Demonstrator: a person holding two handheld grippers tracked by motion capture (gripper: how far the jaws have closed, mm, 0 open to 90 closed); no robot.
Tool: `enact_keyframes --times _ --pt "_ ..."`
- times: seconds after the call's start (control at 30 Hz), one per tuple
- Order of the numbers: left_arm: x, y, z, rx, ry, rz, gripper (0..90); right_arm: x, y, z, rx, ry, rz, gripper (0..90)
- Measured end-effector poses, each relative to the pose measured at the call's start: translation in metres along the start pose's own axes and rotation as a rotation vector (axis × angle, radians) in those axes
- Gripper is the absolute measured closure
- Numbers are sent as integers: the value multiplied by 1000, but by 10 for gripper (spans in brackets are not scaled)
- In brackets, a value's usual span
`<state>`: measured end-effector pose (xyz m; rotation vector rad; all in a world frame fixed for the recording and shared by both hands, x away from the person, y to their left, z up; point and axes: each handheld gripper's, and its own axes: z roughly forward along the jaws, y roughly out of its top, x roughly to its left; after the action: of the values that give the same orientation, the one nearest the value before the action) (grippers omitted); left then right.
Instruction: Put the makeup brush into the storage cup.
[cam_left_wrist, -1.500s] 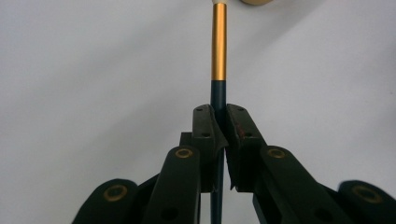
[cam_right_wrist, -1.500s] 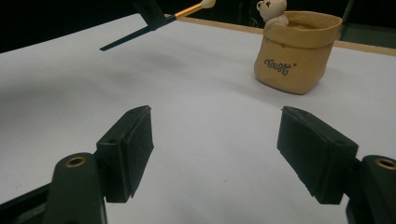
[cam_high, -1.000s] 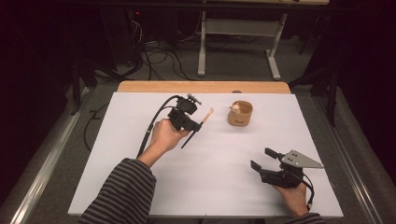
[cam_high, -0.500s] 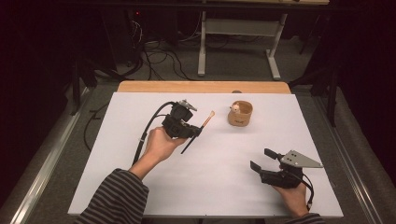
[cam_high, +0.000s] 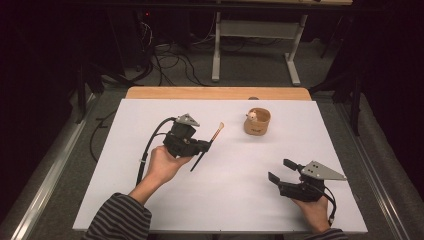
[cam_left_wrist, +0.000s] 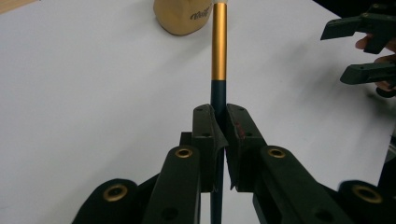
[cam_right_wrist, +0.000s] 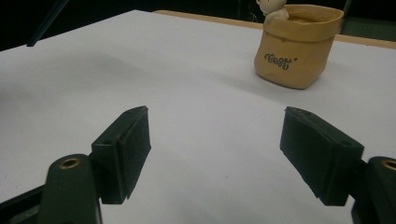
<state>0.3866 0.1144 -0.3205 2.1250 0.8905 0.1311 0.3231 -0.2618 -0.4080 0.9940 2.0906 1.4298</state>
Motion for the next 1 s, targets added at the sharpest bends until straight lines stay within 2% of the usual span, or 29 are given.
enact_keyframes --times 0.17,0.4,0.6,0.9,1.0 --pt "0 -11 -4 -29 -3 -2 832 0 0 0 7 1 4 258" --pt "2 -26 -10 -65 -11 -24 832 0 0 0 5 -2 3 257" --pt "1 -35 -15 -83 -17 -16 832 -1 0 -1 6 -5 12 258" --pt "0 -52 -20 -119 -34 -26 832 1 -1 2 17 23 6 268" --pt "-1 -56 -21 -127 -38 -22 832 0 -1 2 24 25 24 259"
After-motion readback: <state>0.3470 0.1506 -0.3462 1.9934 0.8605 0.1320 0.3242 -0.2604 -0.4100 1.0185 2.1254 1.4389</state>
